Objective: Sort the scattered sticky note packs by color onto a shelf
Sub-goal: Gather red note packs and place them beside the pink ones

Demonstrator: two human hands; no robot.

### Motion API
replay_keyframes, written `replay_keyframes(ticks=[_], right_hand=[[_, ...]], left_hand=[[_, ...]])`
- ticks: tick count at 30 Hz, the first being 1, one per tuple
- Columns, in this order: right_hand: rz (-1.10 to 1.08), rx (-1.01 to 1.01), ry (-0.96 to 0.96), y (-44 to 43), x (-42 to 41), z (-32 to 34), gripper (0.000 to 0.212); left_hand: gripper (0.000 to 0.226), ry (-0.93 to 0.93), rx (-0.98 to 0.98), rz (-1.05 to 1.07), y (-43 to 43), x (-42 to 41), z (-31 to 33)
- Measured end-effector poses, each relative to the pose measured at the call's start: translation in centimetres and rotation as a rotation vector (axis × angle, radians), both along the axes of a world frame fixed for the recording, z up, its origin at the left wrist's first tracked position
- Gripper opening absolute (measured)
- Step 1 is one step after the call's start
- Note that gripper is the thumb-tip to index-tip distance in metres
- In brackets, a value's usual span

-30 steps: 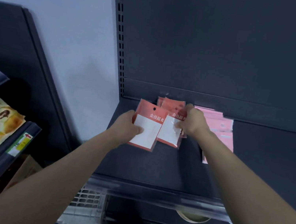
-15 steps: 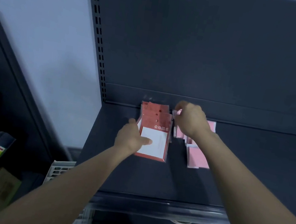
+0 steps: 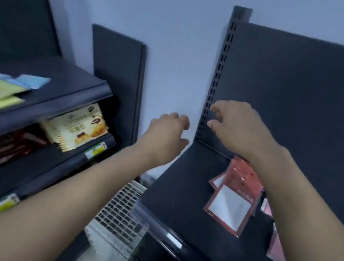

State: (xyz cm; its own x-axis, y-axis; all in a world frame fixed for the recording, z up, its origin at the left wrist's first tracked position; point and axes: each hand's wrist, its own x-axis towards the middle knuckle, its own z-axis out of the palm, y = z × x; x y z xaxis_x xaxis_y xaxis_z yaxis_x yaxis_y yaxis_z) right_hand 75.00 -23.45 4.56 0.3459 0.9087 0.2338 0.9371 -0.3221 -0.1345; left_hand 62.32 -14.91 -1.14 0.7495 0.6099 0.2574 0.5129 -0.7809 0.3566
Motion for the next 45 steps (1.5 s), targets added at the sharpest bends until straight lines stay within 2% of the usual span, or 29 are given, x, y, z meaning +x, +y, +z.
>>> replay_keyframes(ticks=[5,12,17,21,26,33,41,45], right_hand=[[0.278,0.067,-0.055,5.0,-8.1,2.6,0.028],[0.599,0.125,-0.129,10.0,-21.2,5.3,0.022],[0.727,0.143,-0.134,13.2,-30.1,6.2,0.029],[0.805,0.176,-0.123,16.0,-37.5,6.0,0.026],[0.916,0.155,-0.106,18.4,-46.5,5.4,0.022],[1.111,0.078,-0.072,21.0,-58.5,3.8,0.023],[1.172,-0.068,-0.022,27.5,-65.7,0.6,0.025],[1.173,-0.212,-0.084,31.7,-67.0,-0.6,0.028]], left_hand=[[0.029,-0.044,0.210,0.278,0.8,-11.3,4.4],[0.028,0.030,0.326,0.599,0.5,-25.7,7.8],[0.028,0.065,0.311,0.757,2.0,-34.7,7.9],[0.028,0.083,0.285,0.846,3.5,-41.6,7.5],[0.028,0.104,0.249,0.954,3.7,-49.5,6.9],[0.025,0.051,0.158,1.222,1.7,-59.9,5.9],[0.023,0.038,0.067,1.368,3.4,-64.2,3.9],[0.023,0.051,0.029,1.372,6.2,-64.8,3.4]])
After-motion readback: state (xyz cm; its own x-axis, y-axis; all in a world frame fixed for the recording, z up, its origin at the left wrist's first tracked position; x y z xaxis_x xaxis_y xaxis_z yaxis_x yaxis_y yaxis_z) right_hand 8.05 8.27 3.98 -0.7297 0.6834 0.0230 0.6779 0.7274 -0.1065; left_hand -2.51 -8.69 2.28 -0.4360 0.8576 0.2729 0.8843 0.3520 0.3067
